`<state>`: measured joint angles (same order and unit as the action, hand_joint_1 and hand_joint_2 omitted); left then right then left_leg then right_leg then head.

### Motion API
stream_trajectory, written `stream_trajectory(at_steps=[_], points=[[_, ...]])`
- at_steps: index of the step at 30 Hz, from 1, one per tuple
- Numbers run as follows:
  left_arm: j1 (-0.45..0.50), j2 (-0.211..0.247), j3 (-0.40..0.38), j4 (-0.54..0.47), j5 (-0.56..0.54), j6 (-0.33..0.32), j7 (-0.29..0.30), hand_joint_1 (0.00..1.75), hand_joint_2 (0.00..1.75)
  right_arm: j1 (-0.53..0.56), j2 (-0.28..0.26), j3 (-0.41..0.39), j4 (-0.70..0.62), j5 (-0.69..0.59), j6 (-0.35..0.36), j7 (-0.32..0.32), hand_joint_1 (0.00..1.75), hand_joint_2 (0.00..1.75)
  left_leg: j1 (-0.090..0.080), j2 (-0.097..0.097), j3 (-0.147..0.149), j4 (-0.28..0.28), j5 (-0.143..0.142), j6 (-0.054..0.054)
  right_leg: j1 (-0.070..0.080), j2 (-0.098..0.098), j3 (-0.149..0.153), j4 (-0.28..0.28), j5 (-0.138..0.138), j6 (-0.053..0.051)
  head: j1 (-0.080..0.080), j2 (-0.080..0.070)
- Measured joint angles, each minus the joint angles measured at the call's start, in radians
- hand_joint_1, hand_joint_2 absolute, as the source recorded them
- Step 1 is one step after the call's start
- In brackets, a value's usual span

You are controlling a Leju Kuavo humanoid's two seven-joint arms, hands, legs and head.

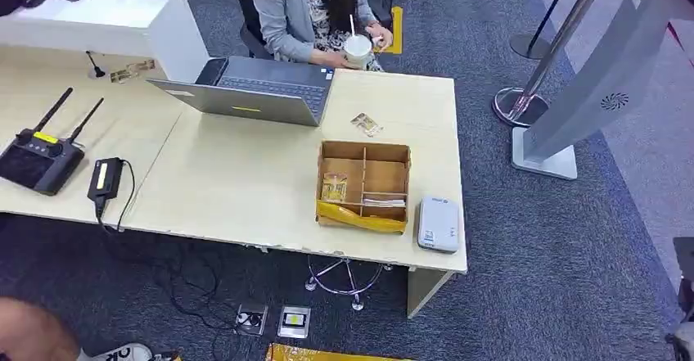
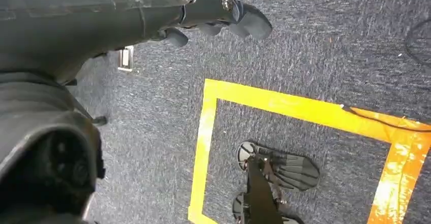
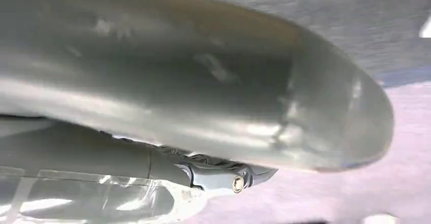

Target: Pass the card to the sensor for recognition and then transmit it.

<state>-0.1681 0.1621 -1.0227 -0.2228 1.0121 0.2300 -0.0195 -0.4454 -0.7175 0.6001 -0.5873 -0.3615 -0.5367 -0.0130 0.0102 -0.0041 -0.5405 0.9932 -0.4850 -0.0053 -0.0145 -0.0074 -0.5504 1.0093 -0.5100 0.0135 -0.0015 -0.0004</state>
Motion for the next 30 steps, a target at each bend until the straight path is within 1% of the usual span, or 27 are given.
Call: stream_trajectory(at_steps=[2, 3, 6, 8, 11, 15, 17, 20, 23, 30], points=[[0.000, -0.002, 0.000, 0.000, -0.008, 0.000, 0.000, 0.00, 0.00, -0.034, -0.008, -0.004, -0.071, 0.171, 0.005, 0.065, 0.00, 0.00, 0.000, 0.000, -0.003, 0.000, 0.001, 0.001, 0.000, 0.000, -0.001, 0.001, 0.000, 0.000, 0.001, 0.000], [-0.001, -0.003, 0.000, 0.000, -0.013, -0.002, 0.000, 0.00, 0.00, -0.056, -0.010, -0.003, -0.124, 0.291, 0.015, 0.104, 0.00, 0.00, 0.000, 0.002, -0.002, 0.000, 0.001, 0.001, 0.000, 0.002, -0.003, 0.001, 0.000, 0.000, 0.000, 0.000], [-0.013, -0.005, 0.000, 0.000, -0.026, -0.008, 0.007, 0.00, 0.00, -0.112, -0.011, 0.001, -0.249, 0.528, 0.057, 0.196, 0.00, 0.00, 0.000, 0.002, -0.001, 0.000, 0.001, 0.001, 0.000, 0.002, -0.003, 0.002, 0.000, 0.000, 0.000, 0.000], [-0.017, -0.007, 0.000, -0.001, -0.032, -0.011, 0.011, 0.00, 0.00, -0.145, -0.005, 0.006, -0.328, 0.632, 0.098, 0.214, 0.00, 0.00, 0.000, -0.002, -0.002, 0.000, 0.002, 0.001, 0.000, -0.002, -0.003, 0.002, 0.000, 0.000, 0.001, 0.000], [-0.021, -0.012, 0.000, -0.001, -0.041, -0.012, 0.021, 0.00, 0.00, -0.186, 0.011, 0.018, -0.424, 0.757, 0.167, 0.238, 0.00, 0.00, 0.000, -0.002, -0.002, 0.000, 0.002, 0.001, 0.000, -0.003, -0.003, 0.002, 0.000, 0.000, 0.000, 0.000], [-0.028, -0.015, 0.000, -0.001, -0.046, -0.012, 0.031, 0.00, 0.00, -0.238, 0.037, 0.052, -0.535, 0.874, 0.242, 0.254, 0.00, 0.00, 0.000, -0.002, -0.003, 0.000, 0.002, 0.001, 0.000, -0.002, -0.004, 0.002, 0.000, 0.000, 0.000, 0.000], [-0.031, -0.018, 0.000, -0.001, -0.047, -0.011, 0.034, 0.00, 0.00, -0.262, 0.050, 0.076, -0.578, 0.915, 0.267, 0.262, 0.00, 0.00, 0.000, -0.003, -0.003, 0.000, 0.002, 0.001, 0.000, -0.003, -0.004, 0.002, 0.000, 0.000, 0.000, 0.000], [-0.032, -0.021, 0.000, -0.001, -0.047, -0.011, 0.041, 0.00, 0.00, -0.291, 0.075, 0.101, -0.625, 0.942, 0.306, 0.267, 0.00, 0.00, 0.000, -0.003, -0.003, 0.000, 0.002, 0.001, 0.000, -0.002, -0.004, 0.002, 0.000, 0.000, 0.001, 0.000], [-0.032, -0.023, 0.000, -0.001, -0.046, -0.012, 0.042, 0.00, 0.00, -0.308, 0.101, 0.123, -0.656, 0.956, 0.328, 0.264, 0.00, 0.00, 0.000, -0.003, -0.003, 0.000, 0.002, 0.001, 0.000, -0.002, -0.004, 0.002, 0.000, 0.000, 0.000, 0.000], [-0.033, -0.028, 0.000, -0.001, -0.048, -0.013, 0.042, 0.00, 0.00, -0.355, 0.154, 0.183, -0.675, 0.987, 0.375, 0.251, 0.00, 0.00, 0.000, -0.002, -0.004, 0.000, 0.002, 0.001, 0.000, -0.002, -0.005, 0.002, 0.000, 0.000, 0.000, 0.000]])
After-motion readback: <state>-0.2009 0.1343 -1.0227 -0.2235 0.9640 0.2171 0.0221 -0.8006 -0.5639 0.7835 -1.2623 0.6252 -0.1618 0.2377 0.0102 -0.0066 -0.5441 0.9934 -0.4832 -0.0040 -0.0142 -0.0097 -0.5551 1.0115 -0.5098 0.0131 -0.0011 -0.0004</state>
